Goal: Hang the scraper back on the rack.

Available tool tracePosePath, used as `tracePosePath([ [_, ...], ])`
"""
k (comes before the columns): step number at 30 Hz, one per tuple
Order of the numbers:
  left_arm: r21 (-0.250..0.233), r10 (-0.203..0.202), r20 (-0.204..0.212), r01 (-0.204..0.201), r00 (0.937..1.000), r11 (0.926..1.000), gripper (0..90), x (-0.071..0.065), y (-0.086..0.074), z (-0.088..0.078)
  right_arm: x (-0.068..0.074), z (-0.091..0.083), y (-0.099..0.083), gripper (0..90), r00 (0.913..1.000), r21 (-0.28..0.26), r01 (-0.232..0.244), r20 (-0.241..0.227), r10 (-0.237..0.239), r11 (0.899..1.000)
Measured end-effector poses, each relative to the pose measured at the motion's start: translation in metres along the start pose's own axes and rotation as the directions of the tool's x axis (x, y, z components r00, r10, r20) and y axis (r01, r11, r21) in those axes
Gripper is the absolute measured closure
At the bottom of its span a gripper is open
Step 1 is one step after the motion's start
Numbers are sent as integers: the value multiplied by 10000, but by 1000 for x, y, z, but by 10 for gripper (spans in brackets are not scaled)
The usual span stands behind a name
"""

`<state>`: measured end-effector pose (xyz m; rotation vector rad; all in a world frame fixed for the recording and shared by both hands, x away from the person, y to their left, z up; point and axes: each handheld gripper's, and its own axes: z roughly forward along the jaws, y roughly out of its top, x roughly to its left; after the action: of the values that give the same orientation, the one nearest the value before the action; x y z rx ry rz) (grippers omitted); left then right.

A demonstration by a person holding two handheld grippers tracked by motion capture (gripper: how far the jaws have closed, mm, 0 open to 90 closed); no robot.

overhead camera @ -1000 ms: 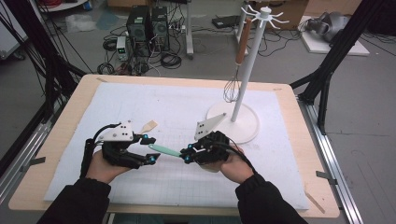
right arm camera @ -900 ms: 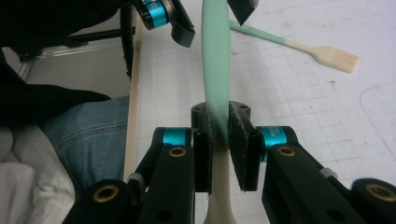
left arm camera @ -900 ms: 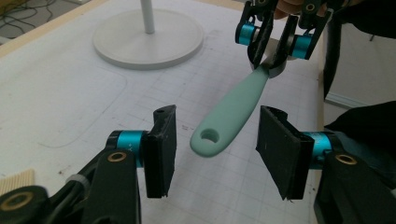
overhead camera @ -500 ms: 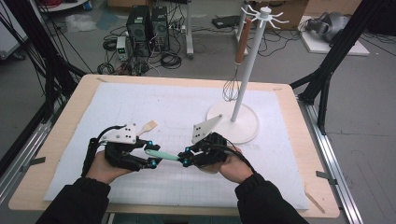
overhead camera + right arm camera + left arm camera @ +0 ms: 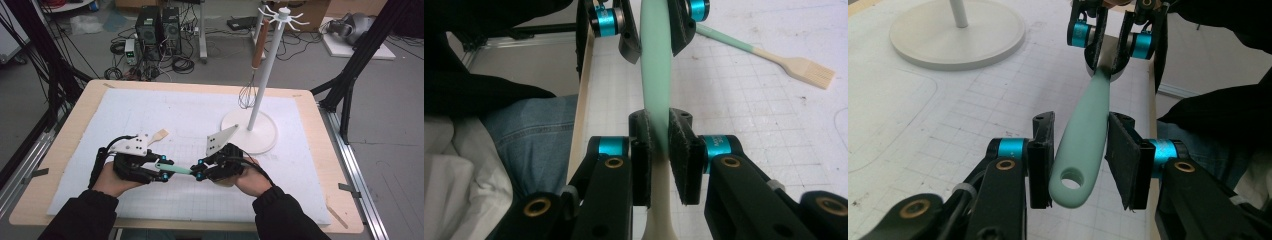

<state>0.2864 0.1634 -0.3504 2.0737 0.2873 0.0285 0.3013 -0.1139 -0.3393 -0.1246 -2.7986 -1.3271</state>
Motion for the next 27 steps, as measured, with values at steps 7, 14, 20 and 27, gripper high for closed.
tracePosePath([
  [7,62,52,189,-53,9998,10000,662,-1,0,0,1,0,-1,802,9999,73,121,-82,-120,9999],
  [14,134,125,385,-130,9992,9998,682,-1,1,1,1,0,-2,802,9996,120,262,-112,-261,9996],
  [20,126,157,469,-163,9988,9998,693,-2,1,1,2,1,-2,801,9994,210,317,-111,-315,9993],
  [27,201,228,650,-241,9976,9995,712,-3,1,2,3,1,-2,802,9990,308,422,-167,-417,9986],
])
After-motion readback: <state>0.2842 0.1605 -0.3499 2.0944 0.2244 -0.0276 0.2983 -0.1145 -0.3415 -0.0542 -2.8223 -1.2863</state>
